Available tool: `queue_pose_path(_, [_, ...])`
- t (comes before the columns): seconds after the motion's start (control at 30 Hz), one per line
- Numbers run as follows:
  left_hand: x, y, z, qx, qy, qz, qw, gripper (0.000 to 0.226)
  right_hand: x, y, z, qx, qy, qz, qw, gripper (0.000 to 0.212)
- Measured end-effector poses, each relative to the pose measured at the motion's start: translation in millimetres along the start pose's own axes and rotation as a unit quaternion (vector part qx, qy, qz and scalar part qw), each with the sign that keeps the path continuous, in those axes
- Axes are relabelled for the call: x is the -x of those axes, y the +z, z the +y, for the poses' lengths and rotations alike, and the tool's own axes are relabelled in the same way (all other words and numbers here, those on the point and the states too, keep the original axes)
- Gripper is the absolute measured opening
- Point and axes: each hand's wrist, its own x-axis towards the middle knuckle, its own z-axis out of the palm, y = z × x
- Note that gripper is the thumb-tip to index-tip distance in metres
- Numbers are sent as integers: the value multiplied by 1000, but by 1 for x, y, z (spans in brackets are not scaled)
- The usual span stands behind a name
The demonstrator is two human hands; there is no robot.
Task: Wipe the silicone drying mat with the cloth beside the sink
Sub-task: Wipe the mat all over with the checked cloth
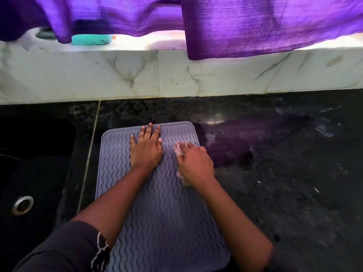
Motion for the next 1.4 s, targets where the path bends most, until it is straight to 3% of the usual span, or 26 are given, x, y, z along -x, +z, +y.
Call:
queue_pose_path(0.13, [0,1,0,-3,-3,3,1000,52,-4,19,1,45,-20,6,999,58])
queue_pose_path(0.4, [0,1,1,-9,-8,3,1000,51,57,18,8,59,-36,-40,997,54])
queue_pose_path(0.57, [1,-3,2,3,-1,2,1000,51,18,5,-1,17,-24,9,1000,50])
queue_pose_path(0.7, [1,-4,3,4,-3,1,1000,51,5,19,-8,57,-13,-1,998,53])
queue_pose_path(0.93, [3,-3,2,4,-3,4,1000,52,87,15,9,61,-39,-70,995,54])
queue_pose_path(1.13, [14,-22,2,66,38,3,997,47,43,5,6,-25,-39,1,999,51])
queue_pose_path(1.4, [129,-19,5,-1,9,-62,998,55,34,25,5,35,-49,23,998,53])
